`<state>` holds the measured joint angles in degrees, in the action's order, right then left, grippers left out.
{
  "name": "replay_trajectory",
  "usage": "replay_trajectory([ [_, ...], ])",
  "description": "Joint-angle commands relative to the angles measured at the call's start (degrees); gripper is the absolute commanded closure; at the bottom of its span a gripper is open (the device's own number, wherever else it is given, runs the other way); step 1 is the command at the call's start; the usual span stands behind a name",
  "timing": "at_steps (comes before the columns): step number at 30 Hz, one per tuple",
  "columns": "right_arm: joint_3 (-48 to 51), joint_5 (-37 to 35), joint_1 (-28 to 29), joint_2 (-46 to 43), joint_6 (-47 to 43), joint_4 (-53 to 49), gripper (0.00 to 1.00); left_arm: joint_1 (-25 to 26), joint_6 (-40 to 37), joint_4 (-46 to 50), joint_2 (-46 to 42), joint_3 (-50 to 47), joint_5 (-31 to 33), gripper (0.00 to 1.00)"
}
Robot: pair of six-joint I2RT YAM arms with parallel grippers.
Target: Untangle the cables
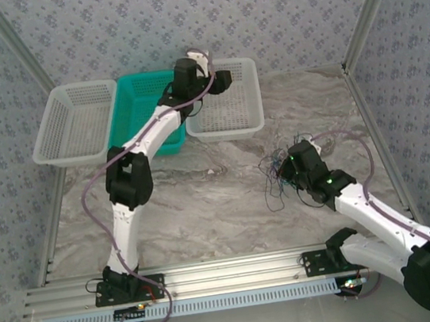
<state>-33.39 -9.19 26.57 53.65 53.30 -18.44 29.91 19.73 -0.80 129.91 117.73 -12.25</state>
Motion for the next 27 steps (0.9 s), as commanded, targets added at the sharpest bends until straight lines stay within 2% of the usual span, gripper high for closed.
replay_trajectory([
  [1,-2.4,0.4,0.1,-1.3,-2.0,-0.9,1.00,0.1,0.4,-5.3,-9.3,-5.1,-0.9,0.30],
  [10,-5.4,5.2,-1.0,0.0,-5.8,3.1,1.00,0.7,4.0,-18.5,-31.3,-33.1,-2.8,0.29],
  [15,-6.6,11.4,-1.9,1.6,-13.5,8.8,1.00,2.1,2.0,-20.8,-41.7,-46.8,-9.5,0.29],
  [21,-9.5,25.3,-1.7,3.5,-27.7,13.8,0.99,6.8,-8.0,-15.3,-47.8,-55.6,-17.9,0.28],
  [25,-11.8,32.0,-0.9,4.5,-36.6,12.6,1.00,8.8,-8.9,-16.1,-48.8,-59.8,-21.0,0.28],
  [27,-12.8,32.9,-0.1,5.1,-39.6,11.0,1.00,8.9,-8.6,-16.1,-48.8,-61.1,-19.5,0.28],
])
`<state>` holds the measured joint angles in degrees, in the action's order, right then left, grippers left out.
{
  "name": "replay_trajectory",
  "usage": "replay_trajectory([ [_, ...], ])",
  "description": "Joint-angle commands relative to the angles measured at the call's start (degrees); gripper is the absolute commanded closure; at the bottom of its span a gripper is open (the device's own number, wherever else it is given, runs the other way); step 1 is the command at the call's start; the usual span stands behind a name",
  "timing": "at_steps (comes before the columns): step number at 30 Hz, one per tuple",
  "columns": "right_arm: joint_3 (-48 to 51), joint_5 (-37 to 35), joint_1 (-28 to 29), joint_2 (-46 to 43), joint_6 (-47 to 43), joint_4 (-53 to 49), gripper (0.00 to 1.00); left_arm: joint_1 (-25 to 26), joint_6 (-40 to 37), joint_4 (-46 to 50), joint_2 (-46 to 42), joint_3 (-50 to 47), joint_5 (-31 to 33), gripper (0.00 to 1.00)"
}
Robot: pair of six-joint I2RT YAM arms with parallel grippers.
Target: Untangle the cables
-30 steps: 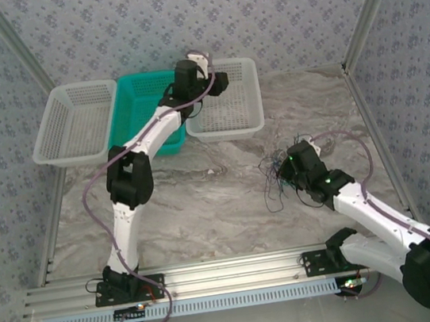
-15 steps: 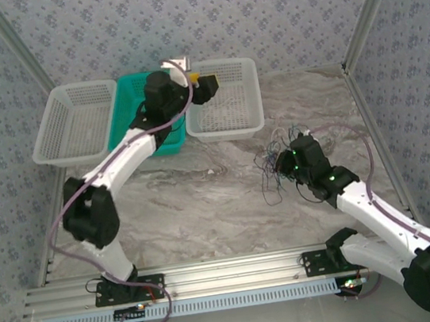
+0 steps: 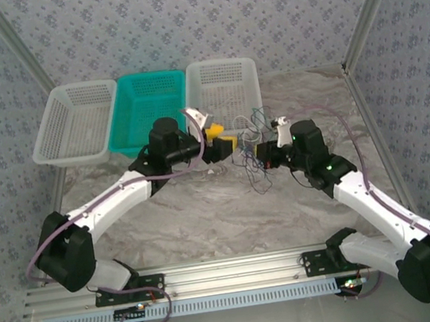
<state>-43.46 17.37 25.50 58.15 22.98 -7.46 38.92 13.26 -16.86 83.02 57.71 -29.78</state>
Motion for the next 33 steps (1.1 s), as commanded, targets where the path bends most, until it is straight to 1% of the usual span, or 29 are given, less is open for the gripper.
replay_trajectory([
  [1,-3.2,6.5,1.4,1.0,-10.5,-0.9,1.00,-0.2,-2.1,0.1,-2.0,-1.6,-0.4,0.28],
  [3,-4.5,7.0,2.0,2.1,-12.7,-2.8,1.00,-0.7,-1.1,-0.3,-2.3,-2.5,2.2,0.28],
  [4,-4.9,7.0,2.1,2.5,-12.9,-3.5,1.00,-1.4,-0.1,-1.5,-2.3,-2.9,1.5,0.28],
  [7,-5.9,9.1,2.4,3.9,-12.9,-4.3,1.00,-3.8,6.6,-9.2,-1.2,-4.9,-2.3,0.28],
  [10,-6.4,10.1,2.8,4.9,-12.2,-4.3,1.00,-6.1,12.0,-13.9,0.1,-6.3,-2.3,0.28],
  [13,-6.8,10.6,3.0,5.2,-12.0,-4.8,1.00,-8.1,16.7,-21.2,-0.2,-9.4,-2.2,0.28],
  [16,-6.8,11.3,3.1,4.7,-11.7,-4.2,1.00,-8.3,17.6,-23.3,0.0,-9.1,-5.6,0.28],
  [17,-6.8,11.8,3.1,4.6,-11.4,-3.8,1.00,-8.3,18.0,-23.4,0.7,-8.4,-7.3,0.30],
  [19,-6.8,12.3,3.1,4.5,-11.0,-2.8,1.00,-8.0,19.0,-24.9,1.5,-8.3,-8.1,0.35],
  [20,-6.8,12.4,3.1,4.5,-10.7,-2.4,1.00,-7.9,19.5,-25.5,1.8,-8.5,-7.9,0.40],
  [22,-6.9,12.4,3.1,4.5,-9.9,-1.7,1.00,-7.9,19.9,-26.0,2.1,-8.7,-7.4,0.54],
  [23,-7.1,12.4,3.2,4.5,-9.8,-1.7,1.00,-7.9,20.1,-26.5,2.1,-8.9,-7.4,0.64],
  [24,-7.0,12.0,3.2,4.5,-9.5,-1.6,1.00,-7.9,20.5,-27.1,2.2,-9.0,-7.7,0.71],
  [28,-6.5,10.5,3.1,4.1,-8.7,-1.5,1.00,-7.8,19.5,-26.6,1.9,-8.5,-9.3,0.89],
  [30,-5.7,9.6,3.1,3.8,-8.4,-0.9,1.00,-7.8,18.7,-25.6,1.3,-8.7,-9.2,1.00],
  [33,-4.7,5.9,3.0,3.3,-8.0,-1.5,1.00,-8.0,18.6,-25.0,-0.3,-9.0,-7.8,1.00],
])
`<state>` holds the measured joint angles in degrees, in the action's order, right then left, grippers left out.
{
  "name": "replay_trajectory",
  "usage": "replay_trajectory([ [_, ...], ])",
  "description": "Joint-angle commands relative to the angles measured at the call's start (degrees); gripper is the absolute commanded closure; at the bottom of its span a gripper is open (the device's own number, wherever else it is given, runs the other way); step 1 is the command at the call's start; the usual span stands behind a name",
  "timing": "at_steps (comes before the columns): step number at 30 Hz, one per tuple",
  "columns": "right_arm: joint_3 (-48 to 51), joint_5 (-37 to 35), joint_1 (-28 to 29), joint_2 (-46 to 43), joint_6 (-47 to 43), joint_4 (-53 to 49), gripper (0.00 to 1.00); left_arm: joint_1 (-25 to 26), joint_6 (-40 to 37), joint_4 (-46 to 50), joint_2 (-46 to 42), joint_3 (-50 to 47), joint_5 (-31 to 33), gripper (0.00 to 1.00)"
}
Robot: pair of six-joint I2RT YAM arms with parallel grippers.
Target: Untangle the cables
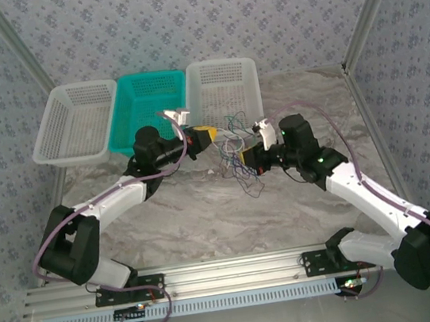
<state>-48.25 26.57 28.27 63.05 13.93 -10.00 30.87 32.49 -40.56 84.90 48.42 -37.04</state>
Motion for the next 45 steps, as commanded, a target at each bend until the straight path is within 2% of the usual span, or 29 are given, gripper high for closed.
replay_trajectory([
  [1,0.5,-4.9,0.0,-1.8,1.1,0.5,1.00,-0.1,-0.6,-0.9,-3.0,0.3,-0.1,1.00],
  [4,2.7,-11.2,-0.9,-3.0,1.9,-1.7,0.96,-0.6,-1.5,2.7,-7.1,0.7,2.7,1.00],
  [7,5.9,-13.6,-2.6,-4.3,2.8,-2.7,0.90,-0.7,-4.1,8.2,-12.5,1.5,7.8,1.00],
  [15,13.8,-16.3,-8.9,-4.6,7.4,-1.8,0.91,-1.9,-9.9,19.8,-23.4,2.8,17.8,1.00],
  [18,15.4,-14.3,-11.0,-3.9,8.1,-0.7,0.92,-2.6,-10.5,21.6,-25.6,2.8,18.6,1.00],
  [23,16.5,-15.4,-12.2,-2.8,9.1,-1.4,0.98,-3.3,-10.4,23.2,-28.0,2.3,20.8,1.00],
  [29,19.6,-25.4,-15.0,-1.3,14.2,-6.1,1.00,-4.9,-11.2,27.1,-30.6,3.8,22.4,1.00],
  [34,21.5,-29.7,-21.9,-0.7,21.5,-9.7,1.00,-6.3,-12.6,30.2,-32.5,4.6,23.5,1.00],
  [36,21.5,-32.9,-24.7,-1.0,27.1,-11.3,1.00,-7.2,-12.9,31.4,-33.5,4.8,24.5,1.00],
  [41,21.5,-35.2,-27.1,-1.2,31.1,-13.0,0.94,-9.5,-13.0,34.2,-35.0,5.8,24.5,1.00],
  [45,20.9,-32.8,-27.1,-2.7,30.4,-12.3,0.88,-9.6,-12.8,34.5,-34.9,6.0,22.3,1.00],
])
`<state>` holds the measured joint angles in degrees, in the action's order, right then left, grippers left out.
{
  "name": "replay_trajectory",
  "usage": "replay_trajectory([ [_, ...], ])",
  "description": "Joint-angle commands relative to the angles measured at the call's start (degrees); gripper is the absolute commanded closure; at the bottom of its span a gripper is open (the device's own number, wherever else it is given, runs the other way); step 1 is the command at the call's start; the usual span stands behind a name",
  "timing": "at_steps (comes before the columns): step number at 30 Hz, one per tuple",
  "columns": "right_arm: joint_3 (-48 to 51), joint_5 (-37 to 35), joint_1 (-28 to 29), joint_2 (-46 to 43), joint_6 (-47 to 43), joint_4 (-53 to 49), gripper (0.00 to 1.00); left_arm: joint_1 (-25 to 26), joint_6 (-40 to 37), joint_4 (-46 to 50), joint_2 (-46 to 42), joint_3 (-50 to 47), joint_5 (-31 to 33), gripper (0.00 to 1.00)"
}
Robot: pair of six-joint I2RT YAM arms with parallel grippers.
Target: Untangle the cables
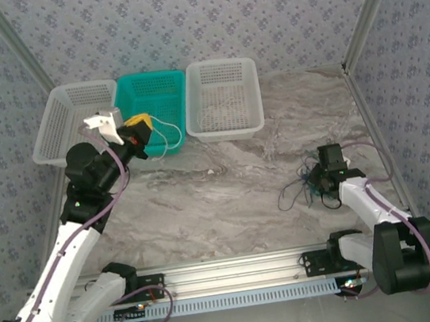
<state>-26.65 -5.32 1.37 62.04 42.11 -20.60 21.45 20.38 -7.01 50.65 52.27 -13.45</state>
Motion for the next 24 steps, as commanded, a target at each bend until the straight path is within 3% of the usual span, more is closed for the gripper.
replay_trajectory([
  [1,-1.1,0.6,-0.1,-2.6,1.7,-1.2,0.80,-0.2,-0.7,0.4,-0.6,2.1,-2.3,1.00],
  [4,-3.2,4.0,1.2,-5.8,-0.8,-1.3,0.43,-0.2,0.3,-1.8,0.0,1.8,-5.2,1.00],
  [5,-4.4,3.4,2.0,-7.2,-1.1,-2.3,0.35,-0.2,0.5,-2.2,0.3,2.1,-5.3,1.00],
  [11,-9.9,-2.3,6.4,-15.0,-0.8,-7.0,0.07,-0.2,-1.6,-2.4,2.7,9.0,-5.1,1.00],
  [17,-13.4,-2.3,9.3,-16.0,-0.5,-8.6,0.02,-0.2,-2.3,-5.5,11.9,20.7,-7.0,1.00],
  [24,-13.7,3.5,13.8,-15.7,-2.7,-3.8,0.03,-0.1,3.6,-6.9,27.6,34.4,-8.9,1.00],
])
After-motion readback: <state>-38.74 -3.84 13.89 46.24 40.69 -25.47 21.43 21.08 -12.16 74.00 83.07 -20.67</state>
